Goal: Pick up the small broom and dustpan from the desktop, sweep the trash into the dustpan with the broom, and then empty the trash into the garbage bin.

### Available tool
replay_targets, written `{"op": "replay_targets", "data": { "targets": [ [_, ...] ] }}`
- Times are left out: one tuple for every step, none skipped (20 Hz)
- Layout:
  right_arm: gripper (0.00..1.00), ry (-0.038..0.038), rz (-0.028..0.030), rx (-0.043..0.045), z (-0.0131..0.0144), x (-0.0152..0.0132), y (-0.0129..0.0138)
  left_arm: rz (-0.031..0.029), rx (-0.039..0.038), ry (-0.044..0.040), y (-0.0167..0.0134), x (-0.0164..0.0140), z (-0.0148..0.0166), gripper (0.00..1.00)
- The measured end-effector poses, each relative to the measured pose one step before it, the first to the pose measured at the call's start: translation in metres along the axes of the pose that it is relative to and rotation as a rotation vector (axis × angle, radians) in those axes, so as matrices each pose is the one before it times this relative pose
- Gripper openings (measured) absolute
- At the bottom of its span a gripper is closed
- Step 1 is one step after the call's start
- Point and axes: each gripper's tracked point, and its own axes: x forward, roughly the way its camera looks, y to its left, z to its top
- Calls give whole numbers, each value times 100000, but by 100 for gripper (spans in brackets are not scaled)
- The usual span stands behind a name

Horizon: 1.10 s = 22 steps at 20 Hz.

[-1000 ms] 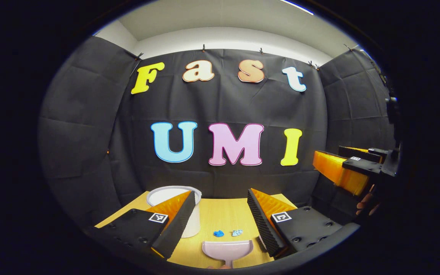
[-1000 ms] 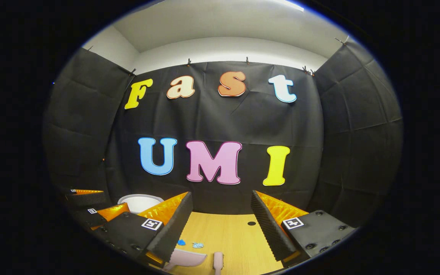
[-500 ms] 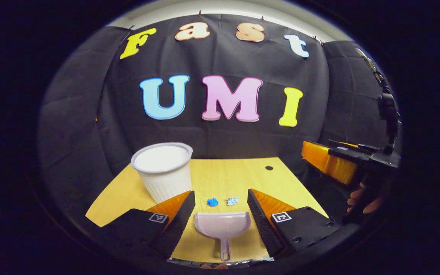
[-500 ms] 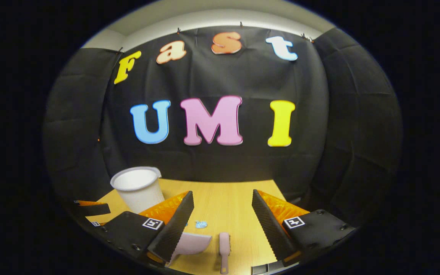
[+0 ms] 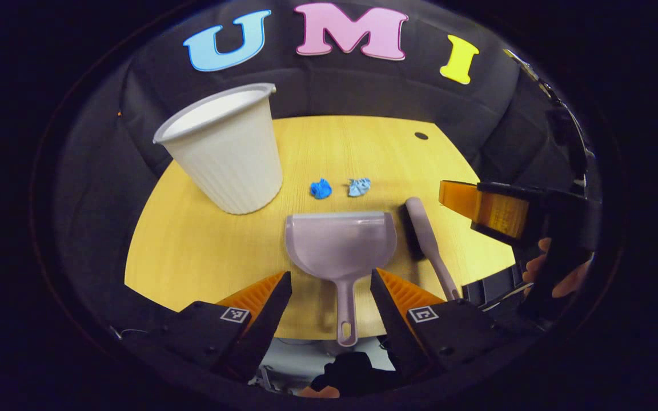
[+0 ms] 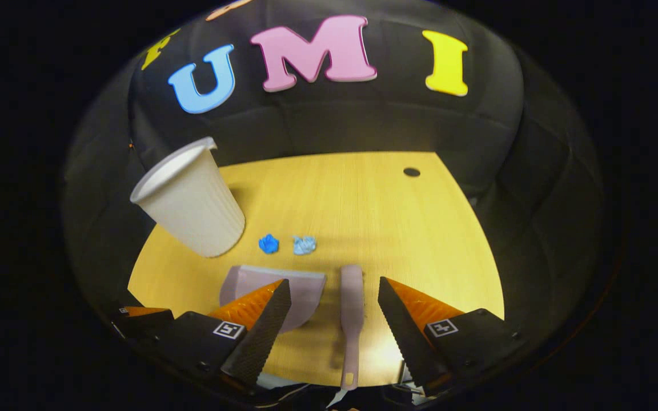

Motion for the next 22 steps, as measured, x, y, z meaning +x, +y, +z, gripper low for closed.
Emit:
{"op": "replay_targets", "data": {
  "targets": [
    [100,4467,-981,-129,-1009,894,-447,-1567,-1163,6861,-232,449,-783,83],
    [100,5893,-435,224,-1400,634,-390,-1310,-1875,7160,-8,658,-552,83],
    [100,4957,-1024,228,-1066,702,-478,-2473,-1865,6270,-242,758,-228,83],
    [100,5568,-711,0,-711,713,-356,-853,-2149,5539,32,571,67,83],
    [100,4995,-186,-578,-570,522,-70,-1399,-889,4936,186,67,67,83],
    [100,6460,-1302,-1299,-916,208,-485,798,215,2808,431,422,565,84],
    [99,4692,381,-1522,-622,669,-3,897,905,2695,176,473,549,84],
    [99,7589,-33,-1518,-1353,-62,-279,281,-193,1530,-17,596,506,84],
    [100,3650,742,-364,-677,226,-36,43,410,3422,-86,771,-57,84],
    [100,4255,-2104,-3257,-776,312,-506,-249,-1411,1817,-58,1105,218,86],
    [100,2169,-528,-1685,-345,468,-313,-899,122,2007,-93,679,330,84],
    [99,3836,-2179,-2025,-734,576,-343,2101,-10,2025,396,642,-7,84],
    [99,1917,381,-58,-275,749,155,155,-110,1160,8,796,292,84],
    [99,2623,-1728,-643,-287,915,-185,810,-199,1058,52,641,308,84],
    [99,1201,478,721,170,629,217,229,-709,1352,-20,567,178,84],
    [99,2846,-737,553,-227,587,123,87,24,535,-90,389,396,84],
    [99,431,83,623,278,323,277,1408,140,309,168,260,394,84],
    [99,801,-702,-709,137,416,16,84,505,-548,12,155,582,84],
    [99,167,145,-134,273,-105,118,601,714,-205,-1,273,447,84],
    [99,-293,312,651,443,218,311,497,239,60,108,-19,243,84],
    [98,311,22,-398,268,-78,-72,469,76,407,161,350,143,85],
    [100,963,52,192,13,73,-96,216,-750,131,18,193,83,86]
  ]
}}
